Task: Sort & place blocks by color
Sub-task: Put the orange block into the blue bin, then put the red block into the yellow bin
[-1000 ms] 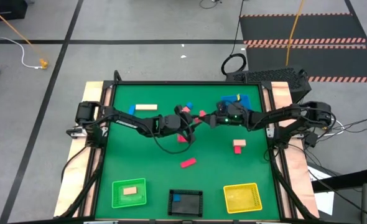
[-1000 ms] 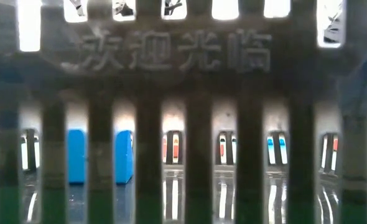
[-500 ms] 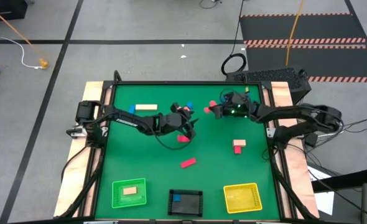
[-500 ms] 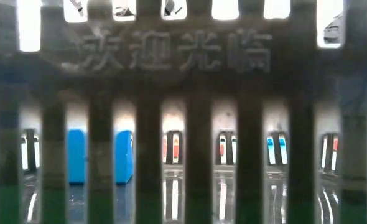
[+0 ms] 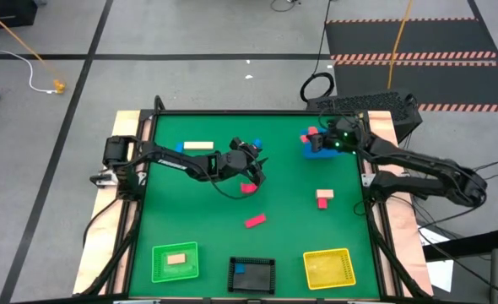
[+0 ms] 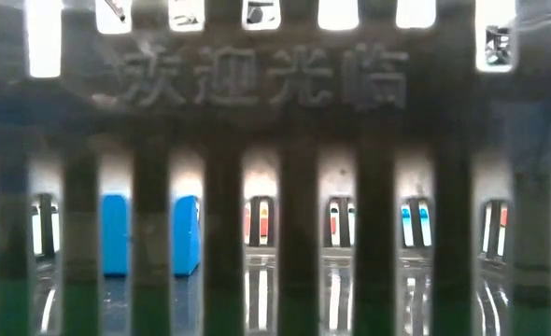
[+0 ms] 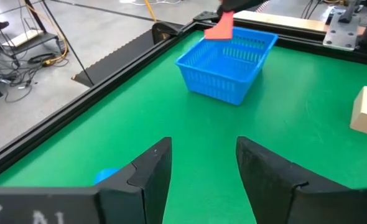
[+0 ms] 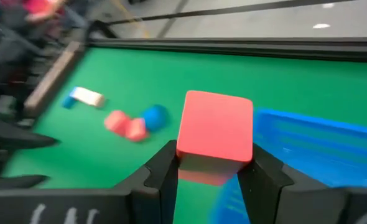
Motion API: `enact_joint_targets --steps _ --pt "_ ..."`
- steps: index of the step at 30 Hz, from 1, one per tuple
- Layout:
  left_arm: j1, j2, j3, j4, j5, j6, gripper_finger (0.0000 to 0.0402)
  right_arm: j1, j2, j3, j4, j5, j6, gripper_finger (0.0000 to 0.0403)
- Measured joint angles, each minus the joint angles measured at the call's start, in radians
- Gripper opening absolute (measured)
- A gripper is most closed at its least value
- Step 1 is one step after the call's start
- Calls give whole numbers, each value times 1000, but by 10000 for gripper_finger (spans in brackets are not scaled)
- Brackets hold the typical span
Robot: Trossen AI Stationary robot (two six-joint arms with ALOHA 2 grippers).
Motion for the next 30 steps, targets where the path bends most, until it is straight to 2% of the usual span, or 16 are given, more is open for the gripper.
enact_joint_targets --steps 6,9,21,27,30 --pt "12 0 0 -20 0 -3 167 -19 -31 0 -176 129 -32 117" --pt "16 0 0 -30 0 -12 163 -19 -24 0 -211 129 -39 126" --pt "21 0 0 -56 0 -21 161 -19 -20 0 -193 129 -122 219" --pt "36 0 0 -175 -1 -1 161 -19 -34 0 -169 122 -115 256" --pt "56 -16 -1 -280 -1 6 161 -19 -55 0 -120 69 -108 263"
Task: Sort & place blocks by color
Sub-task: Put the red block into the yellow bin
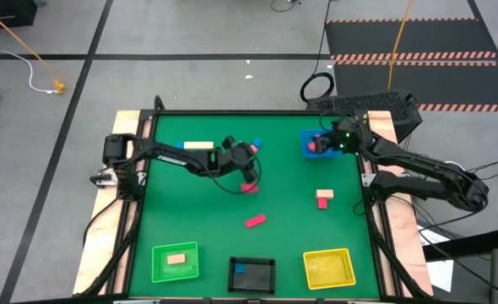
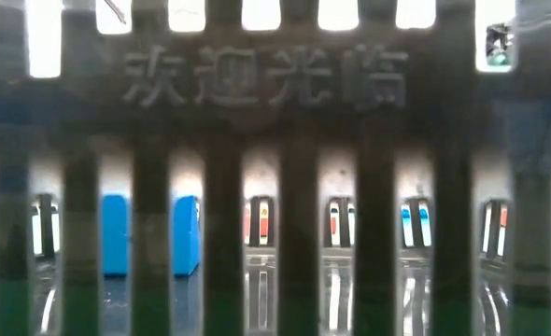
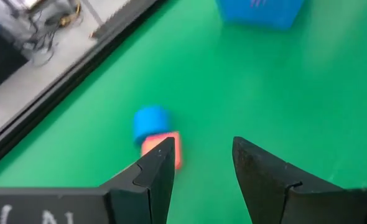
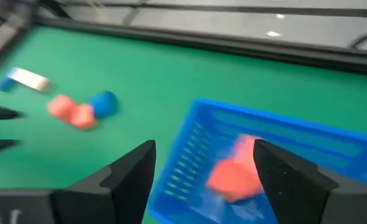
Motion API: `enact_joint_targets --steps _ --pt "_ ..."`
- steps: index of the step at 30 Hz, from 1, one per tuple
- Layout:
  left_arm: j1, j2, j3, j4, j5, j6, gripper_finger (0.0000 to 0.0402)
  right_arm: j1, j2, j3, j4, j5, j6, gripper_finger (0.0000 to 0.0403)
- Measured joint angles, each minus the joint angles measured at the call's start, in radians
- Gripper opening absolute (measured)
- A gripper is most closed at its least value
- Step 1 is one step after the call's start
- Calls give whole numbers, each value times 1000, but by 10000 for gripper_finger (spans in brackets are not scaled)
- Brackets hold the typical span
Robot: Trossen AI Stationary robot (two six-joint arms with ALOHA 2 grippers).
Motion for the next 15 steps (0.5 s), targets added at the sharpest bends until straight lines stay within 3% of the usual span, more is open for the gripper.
enact_joint_targets --steps 5,8,15 --pt "36 -65 0 -218 2 -14 161 1 -28 0 84 -117 49 264" --pt "58 -112 0 -334 72 -19 161 1 -32 0 109 -132 50 265" --pt "35 -134 0 -428 608 131 159 1 -26 0 105 -129 45 265"
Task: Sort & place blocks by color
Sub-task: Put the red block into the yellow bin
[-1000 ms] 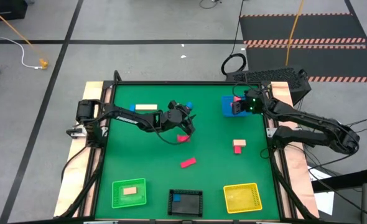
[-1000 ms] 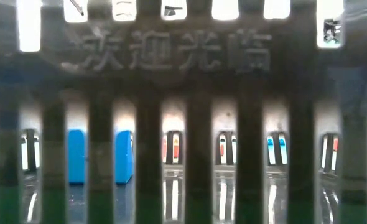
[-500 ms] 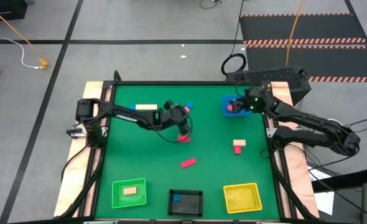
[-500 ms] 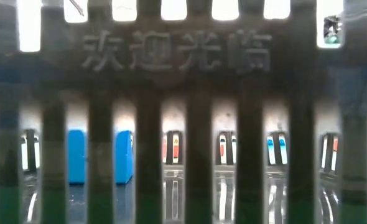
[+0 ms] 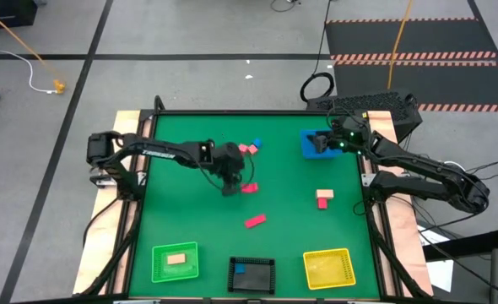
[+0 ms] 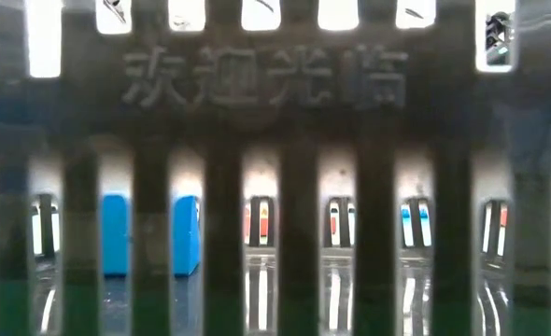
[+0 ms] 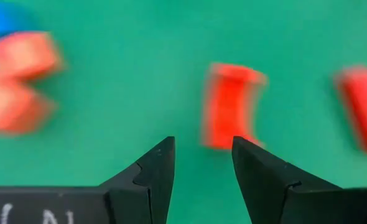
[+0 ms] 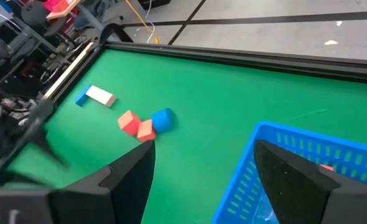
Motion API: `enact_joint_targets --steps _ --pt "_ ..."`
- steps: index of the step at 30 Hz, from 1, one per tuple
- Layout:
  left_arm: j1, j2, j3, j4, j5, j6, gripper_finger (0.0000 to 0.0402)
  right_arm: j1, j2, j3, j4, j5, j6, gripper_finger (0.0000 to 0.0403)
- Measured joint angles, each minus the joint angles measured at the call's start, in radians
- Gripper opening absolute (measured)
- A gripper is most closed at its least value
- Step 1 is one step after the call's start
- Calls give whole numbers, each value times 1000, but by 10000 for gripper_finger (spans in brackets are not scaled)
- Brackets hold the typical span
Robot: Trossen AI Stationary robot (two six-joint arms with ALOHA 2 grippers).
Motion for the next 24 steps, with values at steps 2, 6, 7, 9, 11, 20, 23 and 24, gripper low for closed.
enact_joint_targets --steps 2,6,7,9,11,20,23,24 --pt "-35 22 0 25 30 84 157 0 1 0 0 1 -2 265" --pt "-104 74 0 58 -27 193 158 0 1 0 0 1 -5 265" --pt "-117 83 0 67 -52 201 159 0 1 0 0 0 -5 265" --pt "-134 91 0 85 -89 200 159 0 1 0 -1 1 -6 265" --pt "-142 93 0 97 -124 183 159 0 1 0 -2 0 -6 265" --pt "-153 93 0 151 -188 166 159 0 1 0 -6 0 -10 265" --pt "-152 93 0 152 -211 166 159 0 1 0 -6 0 -10 265" --pt "-151 93 0 152 -213 172 159 0 1 0 -6 0 -10 265"
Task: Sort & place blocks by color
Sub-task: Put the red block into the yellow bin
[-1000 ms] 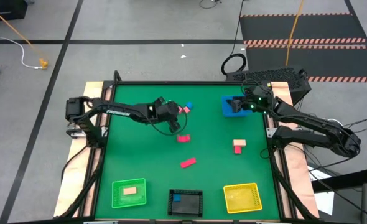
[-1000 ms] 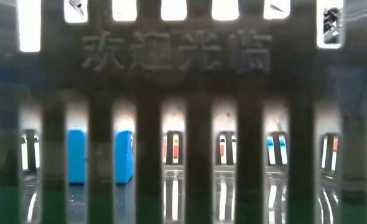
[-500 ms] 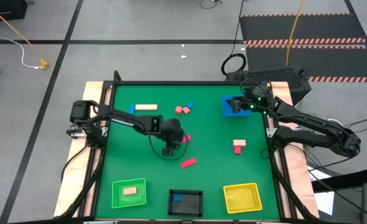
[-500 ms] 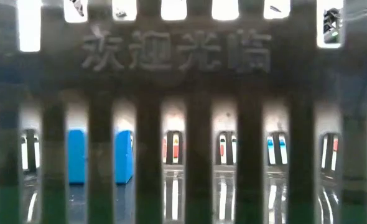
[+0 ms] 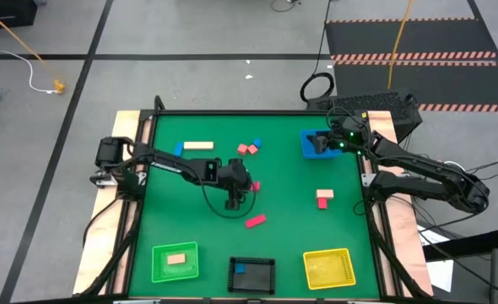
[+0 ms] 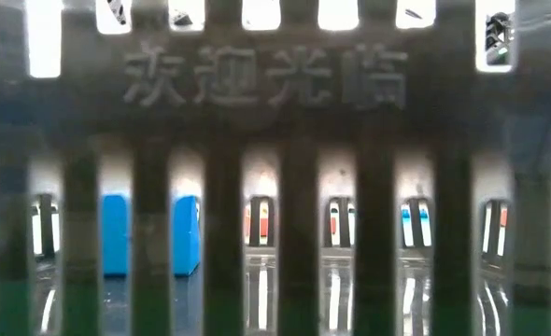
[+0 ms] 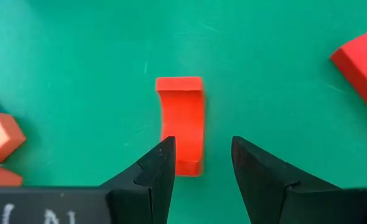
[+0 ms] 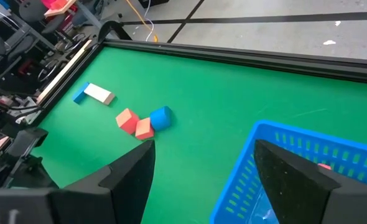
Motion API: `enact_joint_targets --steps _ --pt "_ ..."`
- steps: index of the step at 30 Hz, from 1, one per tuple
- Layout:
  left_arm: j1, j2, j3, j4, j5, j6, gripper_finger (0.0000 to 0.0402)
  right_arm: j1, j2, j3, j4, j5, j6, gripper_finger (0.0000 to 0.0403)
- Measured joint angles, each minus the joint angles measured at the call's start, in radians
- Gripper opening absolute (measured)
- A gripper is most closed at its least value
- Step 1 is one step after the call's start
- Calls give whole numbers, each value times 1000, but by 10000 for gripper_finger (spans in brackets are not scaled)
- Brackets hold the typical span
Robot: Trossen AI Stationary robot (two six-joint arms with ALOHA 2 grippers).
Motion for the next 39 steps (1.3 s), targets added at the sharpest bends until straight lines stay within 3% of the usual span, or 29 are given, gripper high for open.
enact_joint_targets --steps 16,25,33,39 --pt "16 -1 0 24 0 122 159 0 0 0 -1 0 -15 265" --pt "19 -2 0 96 -1 116 159 0 0 0 0 0 -14 265" --pt "19 -2 0 96 -36 -79 159 0 0 0 0 0 -14 265" --pt "-4 -1 0 108 -45 -79 159 0 0 0 0 0 -14 265"
